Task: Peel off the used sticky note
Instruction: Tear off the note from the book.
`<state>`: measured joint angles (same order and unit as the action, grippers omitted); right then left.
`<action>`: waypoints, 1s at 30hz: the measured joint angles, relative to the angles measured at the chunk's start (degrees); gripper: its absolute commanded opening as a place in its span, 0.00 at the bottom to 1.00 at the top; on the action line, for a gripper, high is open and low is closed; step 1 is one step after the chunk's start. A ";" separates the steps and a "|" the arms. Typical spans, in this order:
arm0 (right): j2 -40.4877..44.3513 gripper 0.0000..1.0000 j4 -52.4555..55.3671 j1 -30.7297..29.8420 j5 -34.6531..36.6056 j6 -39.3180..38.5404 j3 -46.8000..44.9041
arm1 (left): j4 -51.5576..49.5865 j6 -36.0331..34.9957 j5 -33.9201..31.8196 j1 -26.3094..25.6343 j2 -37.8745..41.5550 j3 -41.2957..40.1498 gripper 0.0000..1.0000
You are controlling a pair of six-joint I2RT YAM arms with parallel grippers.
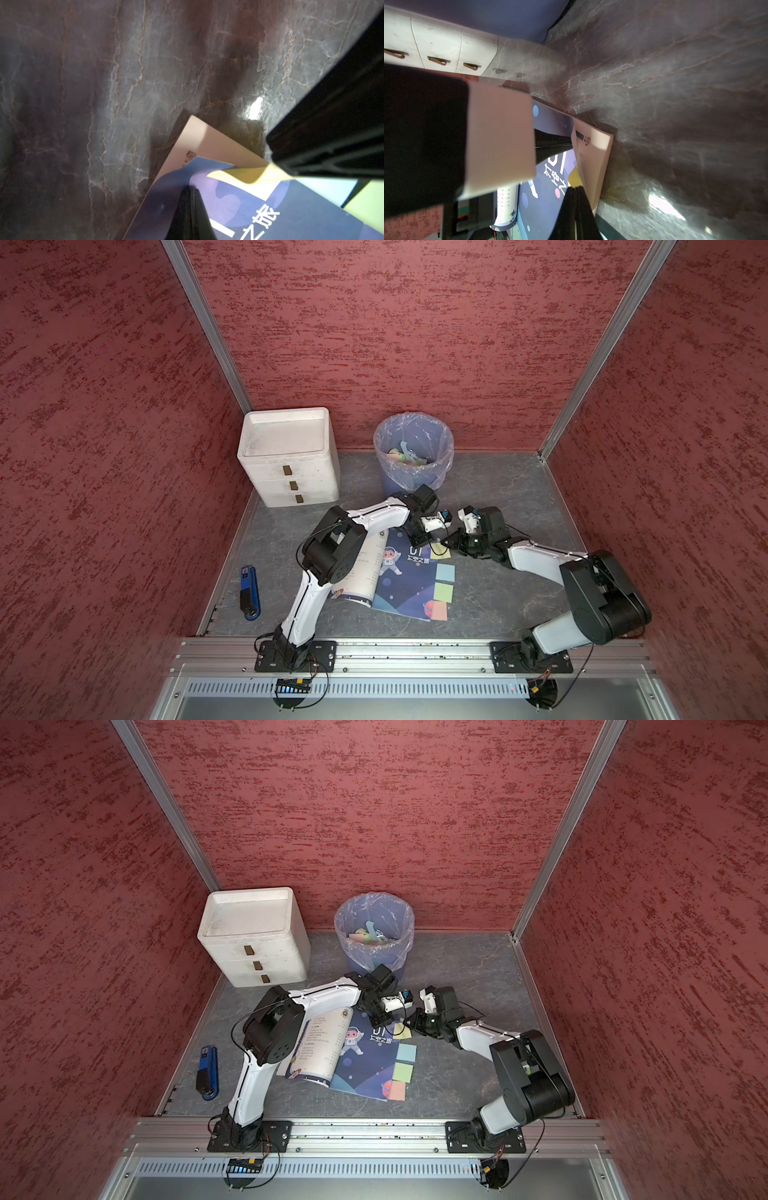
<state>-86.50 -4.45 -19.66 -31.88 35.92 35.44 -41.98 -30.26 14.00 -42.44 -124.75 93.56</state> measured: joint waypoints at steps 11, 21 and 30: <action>8.26 0.00 2.75 -6.51 10.58 -7.15 -1.55 | -0.48 0.02 0.81 1.09 0.00 -0.02 0.00; 10.67 0.00 4.96 -11.50 16.90 -13.29 -2.75 | -0.37 0.04 1.36 1.73 0.00 -0.31 0.00; 13.81 0.00 7.26 -14.43 18.69 -16.79 -3.15 | 0.20 0.04 1.86 1.92 0.15 -0.79 0.00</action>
<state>-72.69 2.81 -34.09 -13.19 19.14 32.29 -41.78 -30.22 15.86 -40.51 -124.60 92.77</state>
